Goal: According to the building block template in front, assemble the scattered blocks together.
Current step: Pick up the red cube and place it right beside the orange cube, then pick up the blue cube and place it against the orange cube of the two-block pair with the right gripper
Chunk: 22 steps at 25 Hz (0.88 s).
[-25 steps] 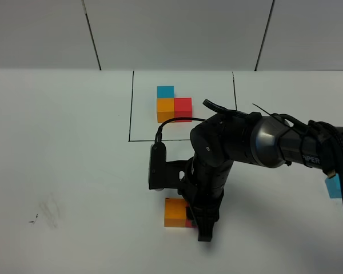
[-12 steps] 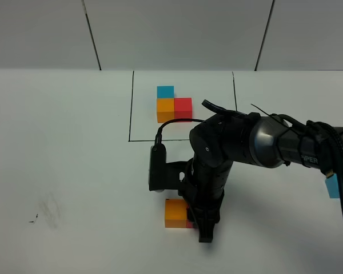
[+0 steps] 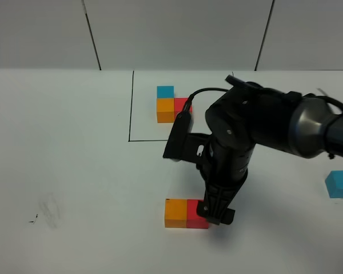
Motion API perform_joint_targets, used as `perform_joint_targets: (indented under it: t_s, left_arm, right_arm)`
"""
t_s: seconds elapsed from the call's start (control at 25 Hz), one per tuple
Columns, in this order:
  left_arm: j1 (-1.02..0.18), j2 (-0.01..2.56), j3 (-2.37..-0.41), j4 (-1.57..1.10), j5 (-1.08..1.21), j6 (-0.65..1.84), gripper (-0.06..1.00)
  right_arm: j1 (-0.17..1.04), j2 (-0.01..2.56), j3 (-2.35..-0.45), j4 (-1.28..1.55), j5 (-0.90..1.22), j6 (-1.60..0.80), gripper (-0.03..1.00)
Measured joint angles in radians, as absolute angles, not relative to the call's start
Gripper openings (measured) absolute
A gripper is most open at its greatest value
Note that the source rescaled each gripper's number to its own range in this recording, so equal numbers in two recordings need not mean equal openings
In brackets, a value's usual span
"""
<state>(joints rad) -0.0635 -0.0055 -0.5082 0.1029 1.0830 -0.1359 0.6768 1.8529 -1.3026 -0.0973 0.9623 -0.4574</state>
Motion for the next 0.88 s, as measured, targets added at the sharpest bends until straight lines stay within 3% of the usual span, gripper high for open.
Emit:
perform_joint_targets:
  t_s: [0.24,0.4,0.64,0.88]
  left_arm:
    - [-0.063,-0.006,-0.508,0.103,1.083,-0.136,0.67]
    - [-0.063,-0.006,-0.508,0.103,1.083,-0.136,0.67]
    - [-0.063,-0.006,-0.508,0.103,1.083,-0.136,0.67]
    - [-0.063,-0.006,-0.508,0.103,1.083,-0.136,0.67]
  right_arm:
    - [0.621,1.665,-1.303,-0.245,1.019,0.055,1.0]
    - [0.55,1.57,-1.303,-0.379,1.107,0.257,1.0]
    - [0.35,1.528,-1.302,-0.419,1.175,0.33,0.99]
    - [0.14,1.528,-1.188,-0.367,1.026,0.318,0.98]
